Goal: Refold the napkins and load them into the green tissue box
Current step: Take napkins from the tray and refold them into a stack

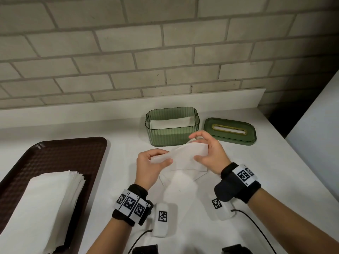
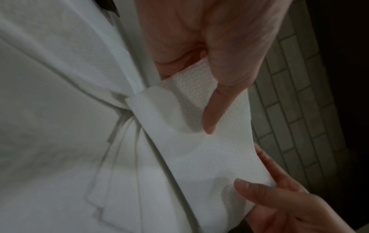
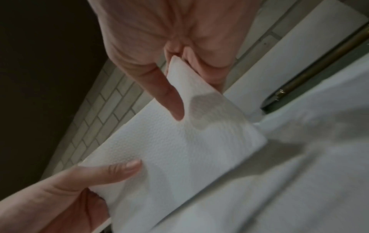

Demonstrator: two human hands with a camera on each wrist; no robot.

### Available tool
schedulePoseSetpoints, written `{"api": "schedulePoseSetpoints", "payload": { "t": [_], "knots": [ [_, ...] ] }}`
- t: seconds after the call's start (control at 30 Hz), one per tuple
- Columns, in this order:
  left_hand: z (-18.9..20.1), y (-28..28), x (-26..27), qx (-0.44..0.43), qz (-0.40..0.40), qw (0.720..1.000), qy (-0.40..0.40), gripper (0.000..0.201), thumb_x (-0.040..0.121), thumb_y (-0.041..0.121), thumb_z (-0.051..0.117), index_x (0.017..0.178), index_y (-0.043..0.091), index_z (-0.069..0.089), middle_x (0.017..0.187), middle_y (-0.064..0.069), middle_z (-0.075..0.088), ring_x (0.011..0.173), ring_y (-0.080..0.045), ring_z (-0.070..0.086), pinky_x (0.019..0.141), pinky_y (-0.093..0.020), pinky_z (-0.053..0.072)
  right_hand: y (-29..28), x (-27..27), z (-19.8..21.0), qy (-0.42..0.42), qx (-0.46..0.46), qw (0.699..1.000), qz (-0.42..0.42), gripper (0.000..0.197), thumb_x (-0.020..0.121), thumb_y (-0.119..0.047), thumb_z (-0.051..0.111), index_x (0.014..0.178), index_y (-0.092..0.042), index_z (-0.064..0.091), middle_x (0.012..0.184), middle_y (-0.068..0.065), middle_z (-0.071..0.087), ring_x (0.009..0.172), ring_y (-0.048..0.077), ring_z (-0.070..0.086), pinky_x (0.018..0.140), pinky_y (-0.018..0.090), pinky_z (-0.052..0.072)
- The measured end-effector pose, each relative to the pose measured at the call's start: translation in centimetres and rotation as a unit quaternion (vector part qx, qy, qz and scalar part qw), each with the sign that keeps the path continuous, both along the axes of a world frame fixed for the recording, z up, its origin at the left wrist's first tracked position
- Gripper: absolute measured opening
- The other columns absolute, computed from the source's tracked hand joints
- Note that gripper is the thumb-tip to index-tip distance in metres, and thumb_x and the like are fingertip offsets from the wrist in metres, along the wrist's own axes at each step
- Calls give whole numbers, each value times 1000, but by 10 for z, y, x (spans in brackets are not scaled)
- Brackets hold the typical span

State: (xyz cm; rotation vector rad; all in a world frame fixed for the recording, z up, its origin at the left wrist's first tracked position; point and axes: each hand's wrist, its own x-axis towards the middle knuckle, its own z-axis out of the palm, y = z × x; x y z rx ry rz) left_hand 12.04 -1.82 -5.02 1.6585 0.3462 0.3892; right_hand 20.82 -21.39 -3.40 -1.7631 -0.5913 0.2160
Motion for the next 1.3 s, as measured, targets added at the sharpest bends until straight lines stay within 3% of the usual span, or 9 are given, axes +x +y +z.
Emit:
{"api": "schedulePoseSetpoints", "payload": {
  "t": [0.23,0.4,0.53,0.8,0.93,1.07,1.13,1.23,1.3],
  "knots": [
    [14,10,13,58,11,998,2,26,81,3,75,105,9,68,104,-5,73,103,-26,68,95,-43,53,0,11,16,-22,-39,999,-25,51,77,8,68,111,-23,47,107,2,65,90,25,67,71,37,58],
    [79,35,59,165,31,978,-120,43,85,-5,65,116,18,46,80,-2,64,70,-16,64,66,-23,55,23,62,67,-97,-28,990,-100,54,79,1,69,109,-28,35,89,13,69,75,21,67,62,34,57],
    [99,48,100,339,67,936,-65,52,85,-7,59,127,12,33,65,-1,41,53,-12,42,49,-14,35,48,99,82,-195,-169,962,-88,39,79,-2,61,106,-15,36,66,8,56,58,27,54,49,29,43],
    [78,56,130,526,-98,817,216,25,86,7,63,110,12,58,117,-14,52,111,-34,52,95,-43,43,64,114,66,-141,-402,905,-1,50,76,-3,64,113,-18,33,79,5,45,74,31,54,66,35,44],
    [85,53,126,642,-91,738,188,18,89,23,58,104,17,66,123,-10,48,118,-31,42,96,-51,34,65,104,70,-240,-449,861,-8,42,81,-47,65,108,-17,55,116,7,50,104,30,51,93,46,32],
    [91,44,122,589,-206,725,291,59,100,48,26,83,9,68,94,-6,63,108,-24,51,109,-65,9,71,99,65,-169,-557,809,79,89,81,-84,14,91,-16,70,84,2,66,97,23,56,104,56,17],
    [95,41,112,558,-214,736,319,66,101,54,21,83,9,65,82,-4,63,102,-23,53,111,-67,-1,70,96,63,-147,-553,815,88,91,80,-85,13,88,-14,69,82,1,68,96,21,58,107,60,11],
    [103,49,88,578,-140,776,208,31,99,30,42,97,15,69,96,-5,67,102,-28,60,111,-56,26,60,86,63,-287,-403,869,9,46,89,-61,44,78,-20,62,85,-4,64,88,17,59,105,51,22],
    [99,53,66,584,-78,799,123,22,87,11,49,97,14,69,100,-10,68,94,-34,64,90,-45,48,55,71,64,-345,-265,900,24,16,84,-41,58,76,-27,57,79,-10,62,74,9,56,90,36,38]
  ]
}}
